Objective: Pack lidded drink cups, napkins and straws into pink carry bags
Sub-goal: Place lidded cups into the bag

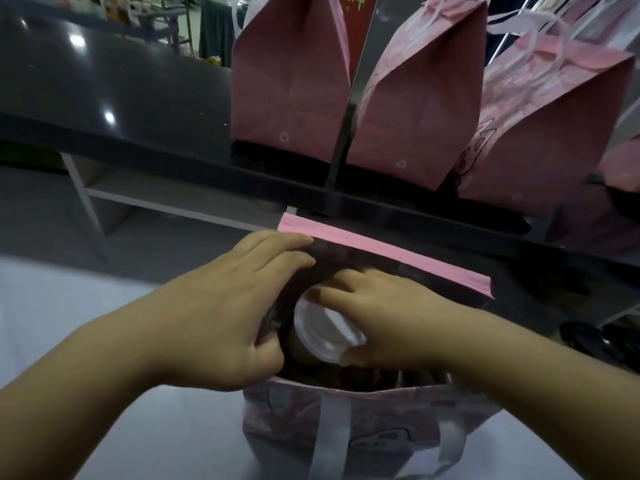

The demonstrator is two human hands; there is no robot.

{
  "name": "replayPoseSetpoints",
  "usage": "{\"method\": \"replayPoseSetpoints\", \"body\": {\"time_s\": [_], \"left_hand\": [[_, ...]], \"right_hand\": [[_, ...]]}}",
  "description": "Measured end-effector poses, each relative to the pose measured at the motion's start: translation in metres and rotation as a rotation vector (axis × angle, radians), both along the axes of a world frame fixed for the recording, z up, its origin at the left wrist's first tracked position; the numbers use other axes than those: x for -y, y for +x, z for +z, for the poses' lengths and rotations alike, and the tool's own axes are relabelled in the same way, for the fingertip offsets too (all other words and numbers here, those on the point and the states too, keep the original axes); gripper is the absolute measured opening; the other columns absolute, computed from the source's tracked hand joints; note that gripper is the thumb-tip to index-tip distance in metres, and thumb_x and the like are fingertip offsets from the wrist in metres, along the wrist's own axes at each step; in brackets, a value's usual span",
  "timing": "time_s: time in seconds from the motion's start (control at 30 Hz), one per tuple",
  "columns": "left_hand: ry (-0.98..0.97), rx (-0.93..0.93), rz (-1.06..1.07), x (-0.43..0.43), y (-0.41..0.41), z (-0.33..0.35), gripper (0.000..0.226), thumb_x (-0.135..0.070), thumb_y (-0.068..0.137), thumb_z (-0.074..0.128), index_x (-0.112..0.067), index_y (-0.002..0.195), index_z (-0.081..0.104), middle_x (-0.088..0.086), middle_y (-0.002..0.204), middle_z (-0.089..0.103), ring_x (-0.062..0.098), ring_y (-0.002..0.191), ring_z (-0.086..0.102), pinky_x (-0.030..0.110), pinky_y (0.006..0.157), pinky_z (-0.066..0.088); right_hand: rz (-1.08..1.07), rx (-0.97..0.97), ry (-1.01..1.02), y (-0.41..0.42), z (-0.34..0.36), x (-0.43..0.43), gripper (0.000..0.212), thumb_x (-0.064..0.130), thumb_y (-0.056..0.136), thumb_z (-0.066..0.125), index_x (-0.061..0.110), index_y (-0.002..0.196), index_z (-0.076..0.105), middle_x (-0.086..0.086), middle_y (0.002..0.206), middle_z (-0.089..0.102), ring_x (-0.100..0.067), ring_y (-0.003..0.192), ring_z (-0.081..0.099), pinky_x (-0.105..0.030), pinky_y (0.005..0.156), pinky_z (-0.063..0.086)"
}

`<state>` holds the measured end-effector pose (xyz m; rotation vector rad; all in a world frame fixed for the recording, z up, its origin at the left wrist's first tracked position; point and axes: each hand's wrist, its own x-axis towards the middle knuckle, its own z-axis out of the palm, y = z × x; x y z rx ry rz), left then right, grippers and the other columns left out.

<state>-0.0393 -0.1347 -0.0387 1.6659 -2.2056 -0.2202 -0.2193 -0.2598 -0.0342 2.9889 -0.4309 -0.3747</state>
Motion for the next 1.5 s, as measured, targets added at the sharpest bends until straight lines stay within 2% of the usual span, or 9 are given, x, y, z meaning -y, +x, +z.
{"method": "replayPoseSetpoints", "body": {"time_s": [0.17,0.37,0.63,0.8,0.97,1.07,1.2,1.27,1.5], "left_hand": [[-0.005,-0.001,0.017,-0.001,0.003,-0.003,0.082,-0.051,0.063,0.033,-0.032,0.141,0.012,-0.022,0.147,0.003,-0.019,0.126,-0.010,-0.003,0.092,0.004],[-0.037,-0.017,0.018,0.000,0.002,-0.004,0.082,-0.052,0.065,0.038,-0.033,0.139,0.008,-0.023,0.143,0.006,-0.016,0.125,0.002,-0.003,0.091,0.010],[-0.110,-0.073,0.017,0.002,0.001,-0.002,0.074,-0.051,0.069,0.046,-0.036,0.135,0.017,-0.023,0.133,0.020,-0.010,0.114,0.027,0.001,0.077,0.036],[-0.141,-0.044,0.042,0.000,0.002,0.002,0.069,-0.058,0.069,0.039,-0.041,0.133,0.020,-0.025,0.129,0.027,-0.009,0.109,0.031,-0.003,0.067,0.032],[-0.169,0.025,0.072,0.001,-0.002,0.012,0.056,-0.055,0.075,0.051,-0.032,0.125,0.049,-0.017,0.120,0.050,-0.003,0.100,0.042,0.003,0.074,0.030],[-0.188,0.089,0.061,0.005,-0.009,0.027,0.045,-0.050,0.073,0.052,-0.030,0.112,0.060,-0.014,0.108,0.059,0.003,0.092,0.051,0.015,0.076,0.043],[-0.245,0.111,0.006,0.014,-0.035,0.051,0.041,-0.051,0.077,0.045,-0.027,0.103,0.065,-0.013,0.098,0.061,0.008,0.084,0.059,0.032,0.068,0.055],[-0.281,0.108,-0.029,0.023,-0.059,0.060,0.041,-0.051,0.077,0.044,-0.026,0.101,0.066,-0.012,0.096,0.063,0.009,0.081,0.061,0.034,0.065,0.056],[-0.271,0.131,-0.084,0.056,-0.166,0.068,0.042,-0.059,0.077,0.038,-0.034,0.101,0.063,-0.019,0.095,0.058,0.007,0.076,0.058,0.035,0.063,0.054]], "right_hand": [[-0.002,-0.066,0.003,0.009,-0.011,0.012,0.080,0.041,0.074,0.073,0.029,0.140,0.027,-0.001,0.126,0.049,-0.023,0.107,0.051,-0.028,0.071,0.040],[0.067,-0.124,0.061,0.017,-0.018,0.011,0.077,0.033,0.078,0.070,0.023,0.143,0.029,-0.005,0.127,0.048,-0.024,0.110,0.051,-0.035,0.085,0.048],[0.134,-0.136,0.089,0.017,-0.032,-0.001,0.068,0.021,0.083,0.061,0.029,0.143,0.030,-0.004,0.139,0.038,-0.029,0.114,0.044,-0.034,0.093,0.037],[0.110,-0.123,0.101,0.013,-0.023,0.000,0.074,0.028,0.080,0.067,0.035,0.143,0.029,0.003,0.147,0.032,-0.024,0.125,0.040,-0.035,0.091,0.042],[0.072,0.031,0.085,-0.008,0.017,-0.004,0.052,0.025,0.084,0.065,0.029,0.133,0.048,0.007,0.136,0.048,-0.016,0.119,0.049,-0.036,0.089,0.047],[0.003,0.187,0.102,-0.034,0.048,-0.008,0.040,0.026,0.087,0.064,0.029,0.126,0.055,0.008,0.126,0.056,-0.015,0.111,0.053,-0.038,0.089,0.047],[-0.080,0.489,0.117,-0.085,0.074,-0.011,0.028,0.022,0.084,0.069,0.021,0.111,0.066,0.005,0.103,0.066,-0.010,0.084,0.059,-0.036,0.074,0.053],[-0.123,0.582,0.112,-0.118,0.078,-0.007,0.025,0.023,0.084,0.071,0.020,0.108,0.067,0.006,0.099,0.067,-0.010,0.084,0.063,-0.034,0.073,0.053],[-0.415,0.600,0.082,-0.236,0.051,0.031,0.030,0.039,0.084,0.066,0.027,0.111,0.064,0.012,0.100,0.065,-0.003,0.090,0.060,-0.030,0.079,0.053]]}}
